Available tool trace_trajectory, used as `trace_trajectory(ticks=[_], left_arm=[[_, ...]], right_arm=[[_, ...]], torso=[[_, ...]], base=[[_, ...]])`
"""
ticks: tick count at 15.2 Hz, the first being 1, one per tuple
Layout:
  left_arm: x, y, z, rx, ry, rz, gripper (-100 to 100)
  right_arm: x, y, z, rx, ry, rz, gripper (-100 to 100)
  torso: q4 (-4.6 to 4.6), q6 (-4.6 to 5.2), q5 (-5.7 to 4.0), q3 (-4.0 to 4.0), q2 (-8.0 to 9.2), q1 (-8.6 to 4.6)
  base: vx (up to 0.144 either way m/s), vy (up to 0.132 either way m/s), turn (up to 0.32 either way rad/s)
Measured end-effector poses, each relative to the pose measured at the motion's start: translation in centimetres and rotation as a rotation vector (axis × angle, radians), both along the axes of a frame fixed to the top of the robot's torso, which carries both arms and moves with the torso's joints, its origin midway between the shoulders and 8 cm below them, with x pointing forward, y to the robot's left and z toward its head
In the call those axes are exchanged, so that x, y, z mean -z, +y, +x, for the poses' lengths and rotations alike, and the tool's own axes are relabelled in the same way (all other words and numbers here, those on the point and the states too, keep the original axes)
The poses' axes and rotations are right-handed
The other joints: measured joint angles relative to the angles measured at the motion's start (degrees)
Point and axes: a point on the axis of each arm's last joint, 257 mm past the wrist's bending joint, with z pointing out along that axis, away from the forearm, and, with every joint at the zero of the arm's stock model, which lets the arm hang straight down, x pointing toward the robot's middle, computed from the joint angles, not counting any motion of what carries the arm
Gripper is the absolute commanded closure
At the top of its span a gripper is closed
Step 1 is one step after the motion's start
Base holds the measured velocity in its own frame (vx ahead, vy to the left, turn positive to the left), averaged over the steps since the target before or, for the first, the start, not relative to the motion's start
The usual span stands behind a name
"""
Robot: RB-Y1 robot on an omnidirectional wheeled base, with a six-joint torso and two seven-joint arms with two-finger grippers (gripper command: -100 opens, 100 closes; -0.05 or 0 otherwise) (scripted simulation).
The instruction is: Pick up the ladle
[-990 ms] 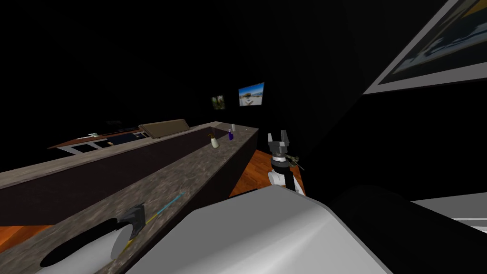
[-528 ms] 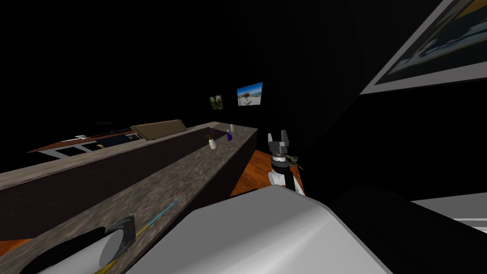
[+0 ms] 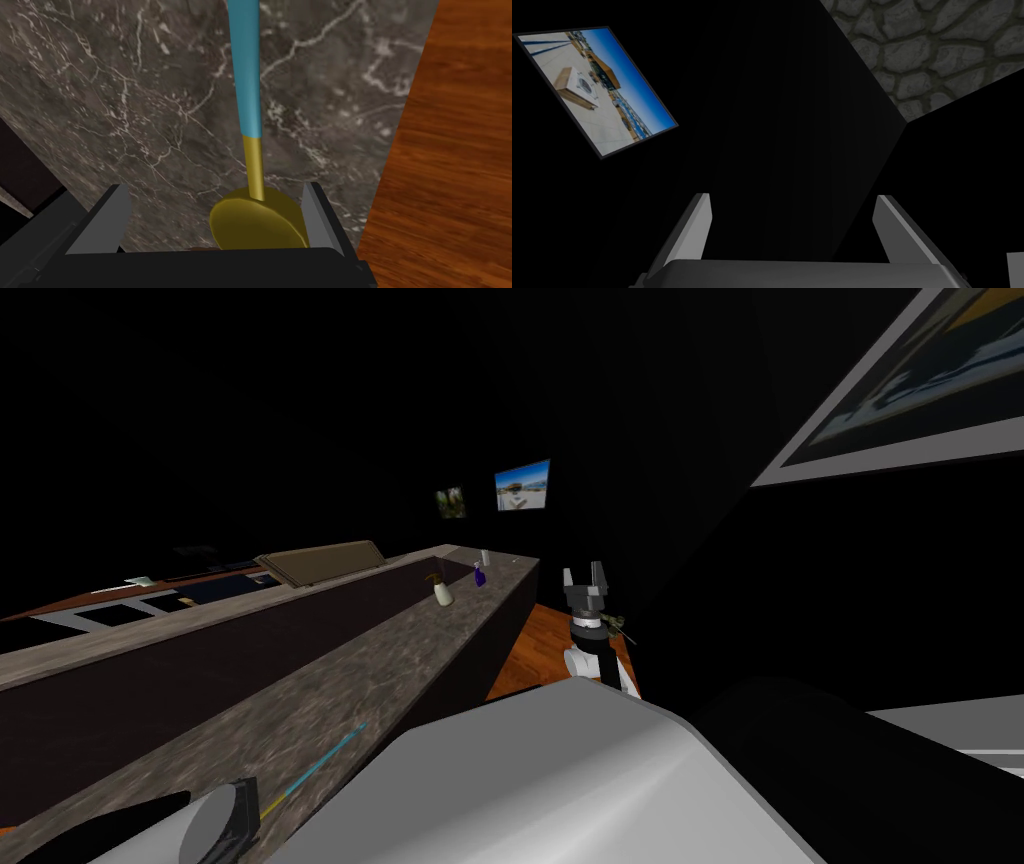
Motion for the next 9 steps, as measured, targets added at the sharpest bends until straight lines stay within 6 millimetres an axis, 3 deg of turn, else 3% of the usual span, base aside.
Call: trace_trajectory(ticks=[6, 9], left_arm=[[0.8, -0.4, -3.5, -0.092, 0.062, -0.062, -100], [1.1, -0.6, -4.9, -0.133, 0.088, -0.09, -100]], right_arm=[[0.0, 0.0, 0.0, 0.0, 0.0, 0.0, 0], [0.0, 0.0, 0.0, 0.0, 0.0, 0.0, 0]], torso=[[-0.01, -0.01, 0.01, -0.02, -0.03, 0.03], [0.02, -0.01, 0.0, 0.05, 0.1, 0.0]], base=[[0.047, 0.006, -0.045], [0.001, -0.002, 0.002]])
